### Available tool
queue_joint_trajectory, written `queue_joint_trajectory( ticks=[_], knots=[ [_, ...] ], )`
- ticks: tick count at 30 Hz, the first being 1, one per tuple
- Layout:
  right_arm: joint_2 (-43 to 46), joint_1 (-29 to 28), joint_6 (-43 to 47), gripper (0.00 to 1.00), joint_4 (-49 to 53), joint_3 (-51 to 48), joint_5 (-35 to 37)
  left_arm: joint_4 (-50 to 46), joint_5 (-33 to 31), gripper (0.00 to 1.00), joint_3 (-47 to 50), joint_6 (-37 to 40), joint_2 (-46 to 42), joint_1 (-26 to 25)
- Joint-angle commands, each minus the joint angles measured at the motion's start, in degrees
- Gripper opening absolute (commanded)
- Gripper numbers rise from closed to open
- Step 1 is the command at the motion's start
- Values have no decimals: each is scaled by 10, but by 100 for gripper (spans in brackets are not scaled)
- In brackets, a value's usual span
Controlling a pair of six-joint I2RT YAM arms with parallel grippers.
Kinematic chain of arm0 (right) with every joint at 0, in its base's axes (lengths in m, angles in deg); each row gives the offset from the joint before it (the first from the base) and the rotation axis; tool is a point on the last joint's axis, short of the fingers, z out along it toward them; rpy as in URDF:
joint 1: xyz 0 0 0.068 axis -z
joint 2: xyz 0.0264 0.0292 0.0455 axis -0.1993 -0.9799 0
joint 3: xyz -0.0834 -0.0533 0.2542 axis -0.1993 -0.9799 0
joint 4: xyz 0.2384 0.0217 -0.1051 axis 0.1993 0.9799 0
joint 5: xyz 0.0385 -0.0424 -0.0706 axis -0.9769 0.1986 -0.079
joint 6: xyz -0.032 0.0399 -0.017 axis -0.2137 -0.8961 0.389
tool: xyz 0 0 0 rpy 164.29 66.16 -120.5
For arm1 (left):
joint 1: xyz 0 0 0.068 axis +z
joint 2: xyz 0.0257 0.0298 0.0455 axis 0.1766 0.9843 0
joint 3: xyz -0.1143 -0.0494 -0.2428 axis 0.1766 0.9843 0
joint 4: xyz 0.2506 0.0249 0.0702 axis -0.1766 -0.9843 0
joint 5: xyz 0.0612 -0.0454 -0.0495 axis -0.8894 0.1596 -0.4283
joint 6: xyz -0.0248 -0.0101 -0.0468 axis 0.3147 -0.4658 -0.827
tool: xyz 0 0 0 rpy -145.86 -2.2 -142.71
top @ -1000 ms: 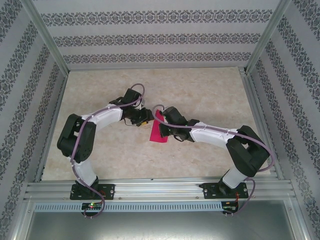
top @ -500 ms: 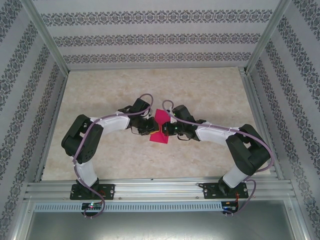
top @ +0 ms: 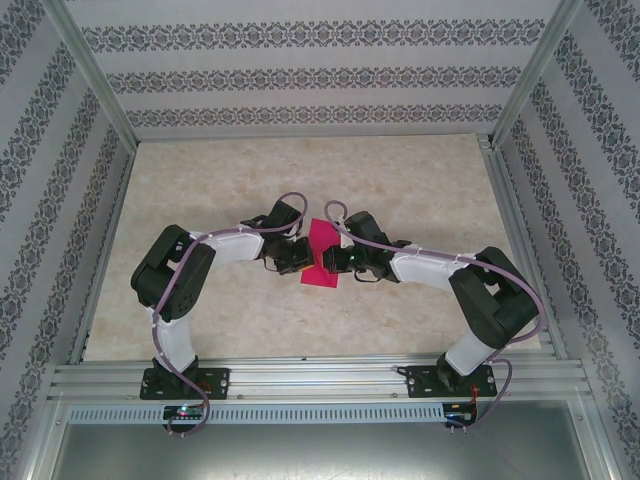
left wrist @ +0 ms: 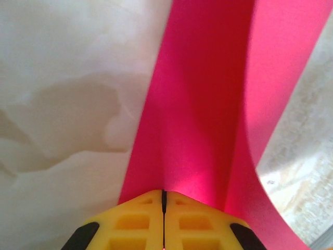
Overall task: Fold a paper plane with a square sheet of paper (pick it up from the middle)
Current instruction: Fold the triangle a second time at the center of the table.
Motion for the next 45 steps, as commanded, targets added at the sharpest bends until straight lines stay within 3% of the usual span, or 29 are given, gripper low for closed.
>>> queue_joint_trajectory(
  ticks=[1, 10, 15, 19, 29, 33, 40, 45],
  knots=[
    [-3, 3, -7, 0, 0, 3, -17, -34, -34, 8, 3, 22, 7, -5],
    [-9, 10, -3, 0, 15, 17, -25, -78, -67, 7, -12, 58, 5, -5],
    [-22, 23, 0, 1, 13, 24, -67, -86, -73, 9, -18, 71, 2, 1],
    [-26, 24, -7, 2, -6, 22, -80, -60, -38, 17, -17, 60, -14, 1],
    [-20, 21, -12, 3, -26, 11, -72, -6, -73, 47, 42, -77, -109, 14],
    [-19, 16, -9, 4, -32, 9, -73, 55, -32, 58, 48, -121, -96, 16],
    [-22, 6, 10, 5, -40, 7, -61, 113, 26, 62, 15, -190, -34, 18],
    [-17, -11, 42, 6, -52, 2, -37, 131, 38, 49, 17, -222, -18, 21]
  ],
)
